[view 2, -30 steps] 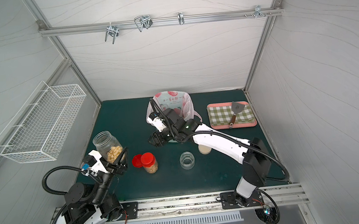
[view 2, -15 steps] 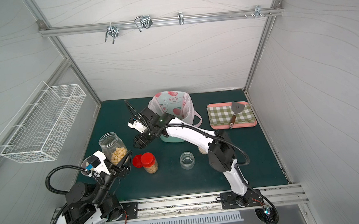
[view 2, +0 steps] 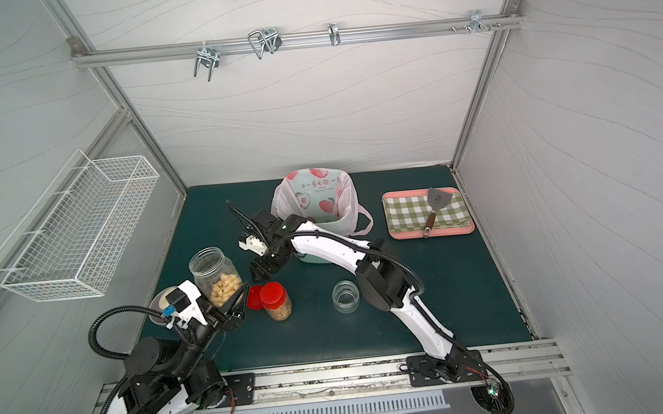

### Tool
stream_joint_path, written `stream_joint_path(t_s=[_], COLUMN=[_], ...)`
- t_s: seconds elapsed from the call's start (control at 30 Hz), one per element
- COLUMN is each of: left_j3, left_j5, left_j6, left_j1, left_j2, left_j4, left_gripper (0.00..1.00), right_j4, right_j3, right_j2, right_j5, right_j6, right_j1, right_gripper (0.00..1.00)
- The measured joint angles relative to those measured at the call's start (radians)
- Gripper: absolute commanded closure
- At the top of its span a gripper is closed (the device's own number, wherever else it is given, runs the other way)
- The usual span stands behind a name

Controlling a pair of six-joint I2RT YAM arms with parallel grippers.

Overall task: Empty moldy peanuts from jars
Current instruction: Pick up the lid from the center of the board.

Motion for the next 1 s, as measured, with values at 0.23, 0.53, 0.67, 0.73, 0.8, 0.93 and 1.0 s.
stream_joint_path(t_s=[0.23,0.53,0.67,0.73,0.8,0.93,1.0], left_j3=[0.000,0.000,0.000,0.000,0.000,0.000,0.000], left_j5=[0.003,0.002,0.002,0.002,0.002,0.002,0.002], left_j6=[0.000,0.006,0.007,0.010,0.011,0.013,0.014], left_j1=[0.000,0.000,0.000,0.000,0.000,0.000,0.000], left_j2=[0.000,-0.002,-0.002,-0.002,-0.002,-0.003,-0.003], left_j4=[0.001,-0.001,-0.002,-0.002,-0.002,-0.002,-0.002], left_gripper=[0.74,0.74,0.74,0.74,0.74,0.74,0.74], right_j4=[-0.012,-0.019,-0.021,-0.022,-0.022,-0.022,-0.023], right_j3=[0.048,0.108,0.110,0.111,0.113,0.113,0.113], right_j2=[0.055,0.143,0.160,0.169,0.179,0.200,0.206], right_j5=[0.009,0.009,0.011,0.015,0.021,0.036,0.045], right_j6=[-0.006,-0.010,-0.015,-0.015,-0.016,-0.018,-0.020], right_j1=[0.003,0.019,0.020,0.021,0.021,0.023,0.024], right_gripper=[0.35,0.40,0.42,0.43,0.45,0.49,0.51])
